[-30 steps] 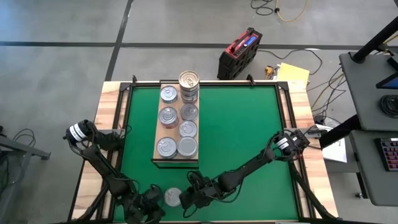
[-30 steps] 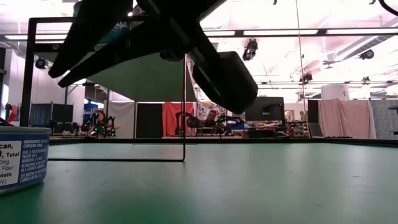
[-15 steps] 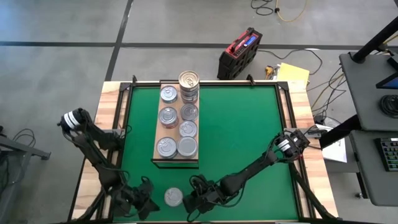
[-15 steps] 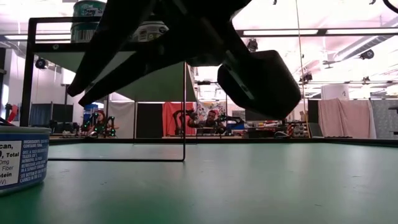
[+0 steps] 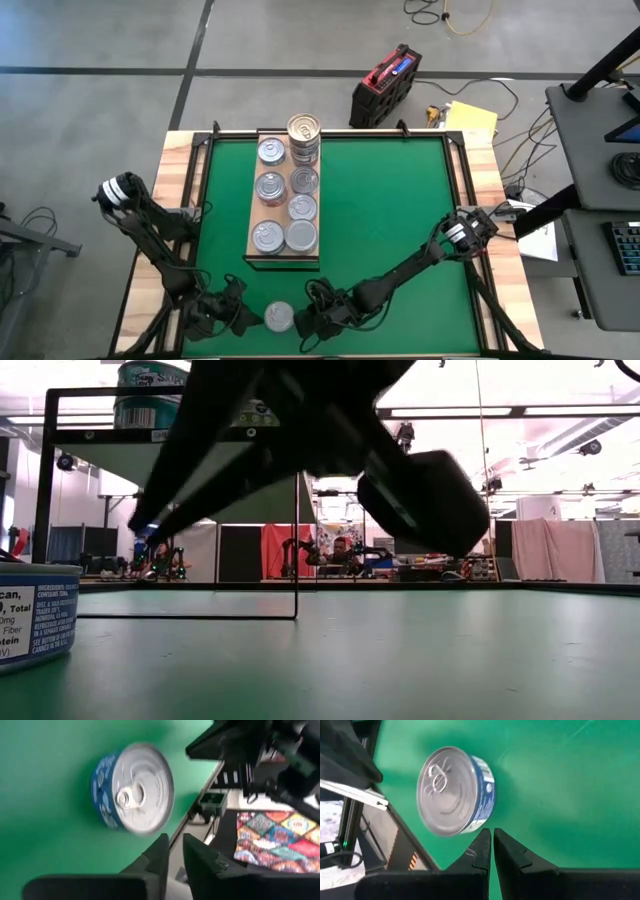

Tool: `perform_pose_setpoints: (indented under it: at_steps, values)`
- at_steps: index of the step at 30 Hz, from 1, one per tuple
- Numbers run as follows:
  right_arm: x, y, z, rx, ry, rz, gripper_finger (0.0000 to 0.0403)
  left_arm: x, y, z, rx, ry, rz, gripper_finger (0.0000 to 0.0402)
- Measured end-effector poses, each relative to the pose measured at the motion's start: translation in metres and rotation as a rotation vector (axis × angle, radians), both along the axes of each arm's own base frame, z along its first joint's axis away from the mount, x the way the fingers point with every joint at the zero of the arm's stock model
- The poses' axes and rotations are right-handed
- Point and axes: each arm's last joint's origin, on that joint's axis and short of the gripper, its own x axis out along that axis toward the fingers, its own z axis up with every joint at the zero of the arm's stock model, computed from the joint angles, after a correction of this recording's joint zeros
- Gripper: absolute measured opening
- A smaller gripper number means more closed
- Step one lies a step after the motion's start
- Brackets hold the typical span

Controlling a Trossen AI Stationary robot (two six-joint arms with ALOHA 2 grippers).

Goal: Stack canned seafood by type on shelf
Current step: Stack the blue tuna can on top of the blue tuna can on the shelf

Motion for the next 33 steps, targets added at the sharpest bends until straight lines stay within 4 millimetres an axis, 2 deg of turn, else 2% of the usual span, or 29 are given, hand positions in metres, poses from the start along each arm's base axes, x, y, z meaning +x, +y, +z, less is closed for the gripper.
perform_pose_setpoints:
  at_steps: [8,18,22,29,33]
  values:
    - [0.007,0.003,-0.023,0.029,-0.019,-0.013,0.0012,0.006,-0.001,-0.011,-0.015,0.032,0.065,0.0125]
    - [0.007,0.003,-0.024,0.027,-0.015,-0.02,0.0012,0.013,-0.007,-0.023,0.007,0.037,0.087,0.022]
    - [0.007,0.003,-0.024,0.02,-0.013,-0.015,0.0012,0.016,-0.01,-0.028,0.021,0.045,0.09,0.0234]
    - [0.007,0.003,-0.024,0.017,-0.011,-0.013,0.0012,0.019,-0.014,-0.033,0.037,0.052,0.088,0.0232]
    - [0.006,0.003,-0.016,0.031,-0.017,-0.006,0.0012,0.018,-0.015,-0.034,0.026,0.086,0.053,0.0232]
